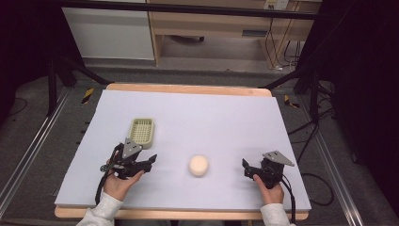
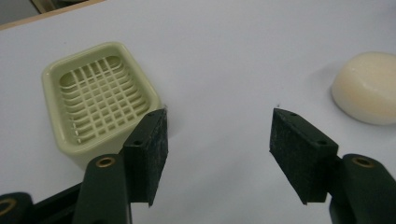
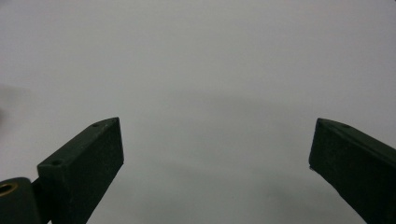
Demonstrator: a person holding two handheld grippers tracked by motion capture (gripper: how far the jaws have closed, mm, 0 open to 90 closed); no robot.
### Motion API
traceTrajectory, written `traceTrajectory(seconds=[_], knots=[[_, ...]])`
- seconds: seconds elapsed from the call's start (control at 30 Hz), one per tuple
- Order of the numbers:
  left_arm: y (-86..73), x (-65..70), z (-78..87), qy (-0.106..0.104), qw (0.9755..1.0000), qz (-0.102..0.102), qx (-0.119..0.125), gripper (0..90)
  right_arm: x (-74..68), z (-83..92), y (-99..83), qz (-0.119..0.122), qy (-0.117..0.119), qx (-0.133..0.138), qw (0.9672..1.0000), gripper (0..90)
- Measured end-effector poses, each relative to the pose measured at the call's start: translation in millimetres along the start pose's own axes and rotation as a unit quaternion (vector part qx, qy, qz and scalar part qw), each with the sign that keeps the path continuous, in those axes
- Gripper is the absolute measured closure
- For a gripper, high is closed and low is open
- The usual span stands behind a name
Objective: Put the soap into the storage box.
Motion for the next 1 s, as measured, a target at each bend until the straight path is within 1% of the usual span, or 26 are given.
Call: traceTrajectory(seconds=[0.07,0.2,0.27,0.3,0.43,0.57,0.67,0.87,1.0], knots=[[1.4,1.7,-1.3,-0.001,1.0,-0.001,0.0,37.3,-0.1,0.0,0.0,0.0,0.0,0.001,1.0,3.5],[8.2,10.6,-7.7,-0.015,0.9999,0.003,-0.003,36.8,-0.2,0.1,0.1,0.001,0.0,0.001,1.0,3.5],[9.5,12.6,-8.7,-0.017,0.9998,0.003,-0.003,36.4,-0.2,0.1,0.1,0.001,0.001,0.001,1.0,3.5],[12.5,16.4,-10.5,-0.021,0.9998,0.005,-0.001,36.3,-0.3,0.2,0.1,0.001,0.001,0.002,1.0,3.5],[17.7,23.0,-14.2,-0.029,0.9996,0.005,0.0,35.3,-0.4,0.0,0.0,0.0,0.002,0.001,1.0,3.5],[21.6,29.4,-17.5,-0.035,0.9994,0.001,-0.003,34.1,-0.5,0.0,0.0,0.0,0.002,0.0,1.0,3.5],[24.7,34.3,-19.8,-0.041,0.9992,0.002,0.0,33.0,-0.4,-0.1,-0.1,0.001,0.002,0.0,1.0,3.5],[26.9,43.8,-24.5,-0.05,0.9987,-0.004,-0.002,31.7,-0.3,-0.4,-0.2,0.006,0.002,0.001,1.0,3.5],[26.7,48.8,-28.1,-0.053,0.9986,-0.003,-0.004,30.4,-0.4,-0.5,-0.3,0.007,0.003,0.0,1.0,3.5]])
Point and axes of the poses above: each handheld gripper's, and its own axes: z roughly backward along the jaws, y roughly out of its top, x roughly to its right, the point moved 3 cm from there along -z, roughly forward along the jaws, and after that the axes turned 14 degrees about x, right-handed, at the moved point
